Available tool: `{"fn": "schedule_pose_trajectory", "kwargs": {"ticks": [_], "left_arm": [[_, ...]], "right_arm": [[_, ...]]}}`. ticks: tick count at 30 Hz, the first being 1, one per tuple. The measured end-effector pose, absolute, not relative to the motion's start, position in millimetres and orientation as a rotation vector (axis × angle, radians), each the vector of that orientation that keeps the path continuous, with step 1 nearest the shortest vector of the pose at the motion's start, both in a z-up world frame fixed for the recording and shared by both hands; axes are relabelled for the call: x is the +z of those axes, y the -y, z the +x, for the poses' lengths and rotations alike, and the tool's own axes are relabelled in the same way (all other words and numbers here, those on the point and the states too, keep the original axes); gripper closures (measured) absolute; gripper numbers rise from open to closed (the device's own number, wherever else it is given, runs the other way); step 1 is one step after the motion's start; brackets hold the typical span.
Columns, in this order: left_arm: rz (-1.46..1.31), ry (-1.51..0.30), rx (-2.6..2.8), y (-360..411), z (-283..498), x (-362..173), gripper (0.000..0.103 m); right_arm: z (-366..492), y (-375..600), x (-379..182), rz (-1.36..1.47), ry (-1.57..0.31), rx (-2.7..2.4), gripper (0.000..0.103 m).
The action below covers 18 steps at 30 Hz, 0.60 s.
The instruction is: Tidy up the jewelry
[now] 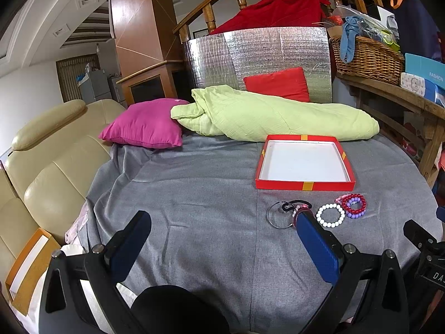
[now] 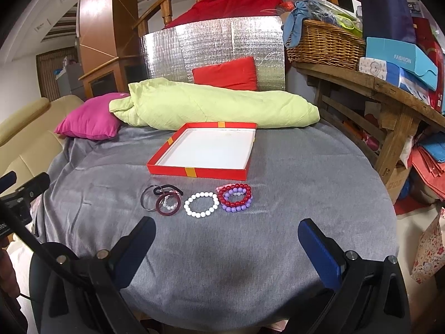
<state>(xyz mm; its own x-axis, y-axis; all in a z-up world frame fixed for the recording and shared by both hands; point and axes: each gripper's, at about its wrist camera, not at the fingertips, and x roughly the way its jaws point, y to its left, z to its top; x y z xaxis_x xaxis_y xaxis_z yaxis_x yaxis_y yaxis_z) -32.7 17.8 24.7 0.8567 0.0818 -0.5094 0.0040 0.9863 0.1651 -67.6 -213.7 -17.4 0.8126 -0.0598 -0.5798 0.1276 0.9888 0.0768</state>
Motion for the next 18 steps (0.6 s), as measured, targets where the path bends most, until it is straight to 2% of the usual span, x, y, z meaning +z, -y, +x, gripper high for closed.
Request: {"fn": "schedule_pose_trajectory", "kwargs": {"ticks": [18], "left_arm": [[0.138, -0.591, -0.036, -21.6, -11.4, 6.1, 0.000]], "right_arm": [[-55.9, 220.1, -21.3, 0.113, -0.636, -0.097, 0.000]]}}
